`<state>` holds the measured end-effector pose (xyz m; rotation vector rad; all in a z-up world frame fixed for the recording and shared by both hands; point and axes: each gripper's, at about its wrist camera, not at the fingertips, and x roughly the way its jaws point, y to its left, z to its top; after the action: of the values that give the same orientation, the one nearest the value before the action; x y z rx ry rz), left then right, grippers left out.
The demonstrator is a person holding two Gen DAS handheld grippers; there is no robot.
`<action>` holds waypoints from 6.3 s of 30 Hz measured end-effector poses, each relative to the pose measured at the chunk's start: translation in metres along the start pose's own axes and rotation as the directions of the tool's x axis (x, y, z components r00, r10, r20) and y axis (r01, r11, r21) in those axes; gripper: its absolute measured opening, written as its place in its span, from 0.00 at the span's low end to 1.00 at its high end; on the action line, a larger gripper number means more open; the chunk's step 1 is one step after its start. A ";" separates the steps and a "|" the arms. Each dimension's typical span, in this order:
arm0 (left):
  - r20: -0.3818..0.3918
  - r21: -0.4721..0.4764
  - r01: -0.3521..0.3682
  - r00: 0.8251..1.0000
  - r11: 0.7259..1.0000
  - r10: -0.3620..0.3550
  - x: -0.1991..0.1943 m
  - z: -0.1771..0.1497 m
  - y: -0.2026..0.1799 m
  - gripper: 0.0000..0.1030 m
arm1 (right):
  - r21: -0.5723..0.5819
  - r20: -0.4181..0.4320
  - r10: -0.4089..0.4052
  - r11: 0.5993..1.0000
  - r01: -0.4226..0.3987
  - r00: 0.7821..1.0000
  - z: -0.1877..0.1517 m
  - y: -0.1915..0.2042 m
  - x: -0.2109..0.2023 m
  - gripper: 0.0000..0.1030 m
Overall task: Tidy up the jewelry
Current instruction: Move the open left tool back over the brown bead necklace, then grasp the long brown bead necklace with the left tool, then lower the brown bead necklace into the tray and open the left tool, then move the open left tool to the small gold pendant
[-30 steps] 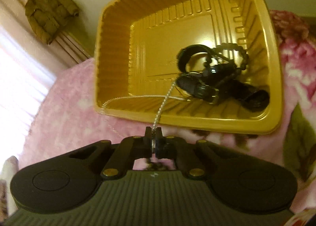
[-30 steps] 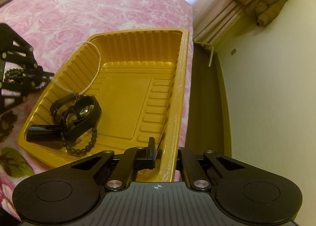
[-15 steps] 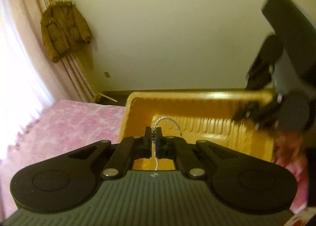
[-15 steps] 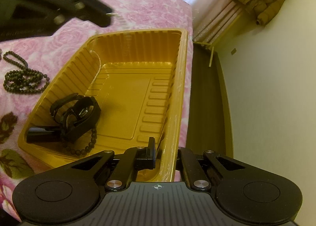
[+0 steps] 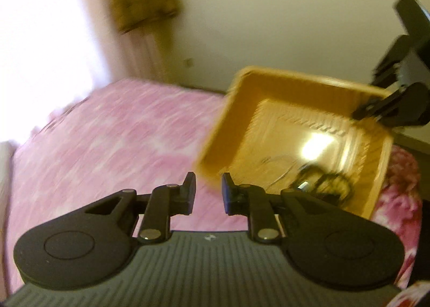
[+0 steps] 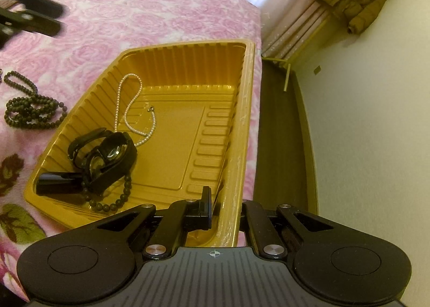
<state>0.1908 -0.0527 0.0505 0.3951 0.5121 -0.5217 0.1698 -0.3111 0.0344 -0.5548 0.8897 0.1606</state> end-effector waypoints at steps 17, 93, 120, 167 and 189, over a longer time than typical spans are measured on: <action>-0.244 -0.286 -0.392 0.912 0.874 0.330 -0.122 -0.170 0.104 0.25 | -0.020 -0.008 -0.016 1.000 0.015 1.000 0.001 0.007 -0.004 0.05; -0.095 -0.362 -0.352 0.935 0.863 0.341 -0.164 -0.088 0.108 0.06 | -0.035 -0.001 -0.018 0.999 0.018 1.000 0.004 0.009 -0.009 0.06; 0.226 -0.182 0.012 0.974 0.983 0.030 -0.100 0.095 0.008 0.06 | -0.022 0.014 -0.009 1.000 0.010 1.000 0.005 0.007 -0.011 0.06; -0.064 -0.262 -0.159 0.987 0.952 0.147 -0.044 -0.004 0.068 0.18 | -0.010 0.012 -0.002 1.000 0.003 1.000 0.003 0.004 -0.010 0.05; -0.282 -0.402 -0.403 0.909 0.822 0.308 -0.068 -0.178 0.117 0.18 | -0.021 -0.005 -0.007 1.000 0.007 1.000 0.001 0.005 -0.005 0.06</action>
<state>0.1417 0.1504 -0.0281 0.0867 0.7217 0.0169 0.1656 -0.3055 0.0369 -0.5784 0.8913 0.1623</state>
